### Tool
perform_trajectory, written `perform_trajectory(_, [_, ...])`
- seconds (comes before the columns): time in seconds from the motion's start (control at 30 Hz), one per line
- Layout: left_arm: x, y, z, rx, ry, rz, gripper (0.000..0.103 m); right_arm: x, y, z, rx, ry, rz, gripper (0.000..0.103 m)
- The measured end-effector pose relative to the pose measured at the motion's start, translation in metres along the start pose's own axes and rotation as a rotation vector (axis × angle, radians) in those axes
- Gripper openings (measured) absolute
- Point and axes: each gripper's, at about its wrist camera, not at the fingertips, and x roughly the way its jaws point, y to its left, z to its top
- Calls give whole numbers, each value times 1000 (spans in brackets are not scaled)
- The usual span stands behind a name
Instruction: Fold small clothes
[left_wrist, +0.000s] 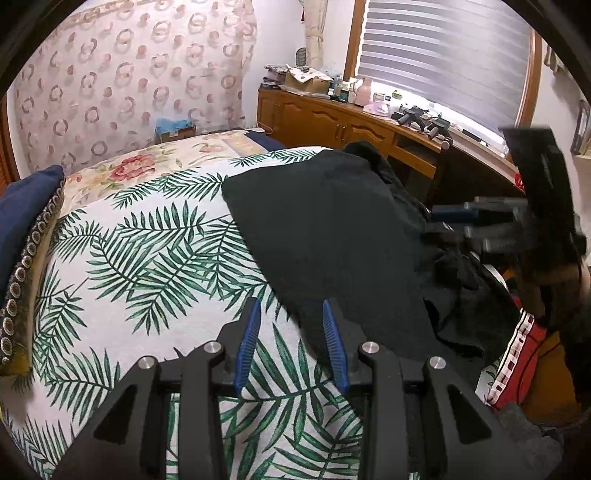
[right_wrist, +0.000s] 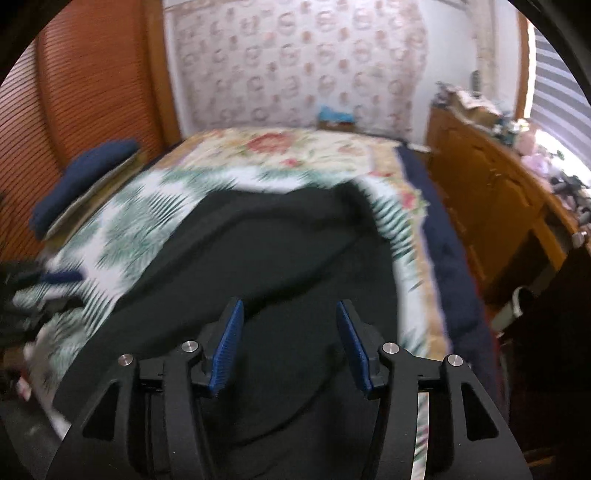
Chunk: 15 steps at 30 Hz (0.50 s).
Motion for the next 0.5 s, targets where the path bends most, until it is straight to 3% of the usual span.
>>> perform_trajectory(0.2, [-1, -4, -6, 0, 1, -16, 33, 10, 43, -25, -86, 87, 78, 53])
perform_trajectory(0.33, [0, -9, -8, 9, 7, -22, 33, 14, 44, -38, -112, 143, 80, 53])
perform_trajectory(0.37, [0, -10, -7, 11, 8, -23, 33, 12, 42, -40, -114, 151, 84, 47])
perform_trajectory(0.4, [1, -12, -7, 15, 9, -25, 33, 10, 40, -41, -118, 154, 85, 30])
perform_trajectory(0.47, [2, -15, -7, 23, 12, -27, 33, 6, 38, -45, -129, 164, 94, 10])
perform_trajectory(0.5, [2, -17, -7, 26, 13, -29, 33, 1, 35, -46, -130, 167, 116, 4])
